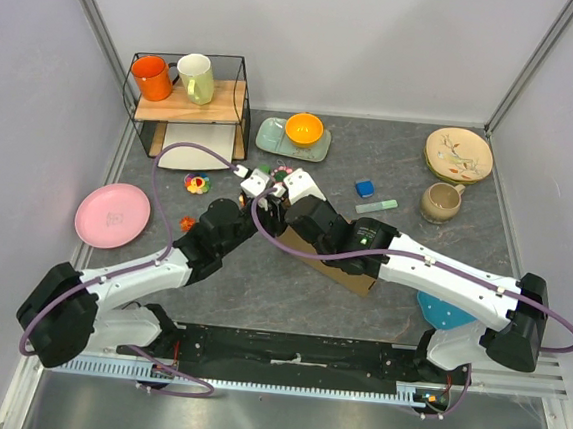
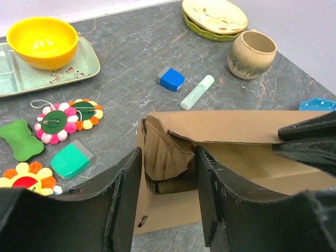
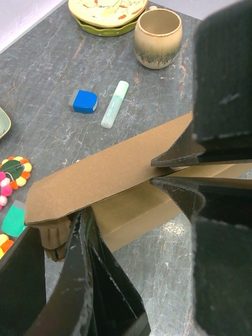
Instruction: Fold the paper box
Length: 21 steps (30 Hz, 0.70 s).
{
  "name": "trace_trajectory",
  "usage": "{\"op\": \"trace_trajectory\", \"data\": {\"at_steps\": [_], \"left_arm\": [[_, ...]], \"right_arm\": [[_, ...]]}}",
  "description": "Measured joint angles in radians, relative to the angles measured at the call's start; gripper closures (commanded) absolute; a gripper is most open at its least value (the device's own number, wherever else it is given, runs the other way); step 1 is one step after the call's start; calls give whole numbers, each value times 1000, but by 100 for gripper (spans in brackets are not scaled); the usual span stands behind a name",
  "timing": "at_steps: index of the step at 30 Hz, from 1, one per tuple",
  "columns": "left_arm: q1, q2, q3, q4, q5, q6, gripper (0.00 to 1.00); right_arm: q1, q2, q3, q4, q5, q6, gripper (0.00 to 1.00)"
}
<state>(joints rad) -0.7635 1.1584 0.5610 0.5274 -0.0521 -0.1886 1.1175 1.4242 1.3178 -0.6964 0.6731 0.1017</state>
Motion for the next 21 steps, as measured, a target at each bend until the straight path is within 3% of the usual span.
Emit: {"op": "trace_trajectory", "data": {"at_steps": [4, 11, 15, 21], "left_arm": [[-2, 29, 16, 2, -21, 1, 66], [-3, 33, 24, -2, -66, 0, 82], [-5, 33, 24, -3, -74, -1, 98], [-5, 32, 24, -14, -81, -10, 98]], "right_arm": [[0, 0, 0, -2, -4, 1, 97], [0, 0, 0, 1, -3, 4, 97], [0, 0, 0, 2, -3, 4, 97], [0, 0, -13, 17, -1, 3, 99]]}}
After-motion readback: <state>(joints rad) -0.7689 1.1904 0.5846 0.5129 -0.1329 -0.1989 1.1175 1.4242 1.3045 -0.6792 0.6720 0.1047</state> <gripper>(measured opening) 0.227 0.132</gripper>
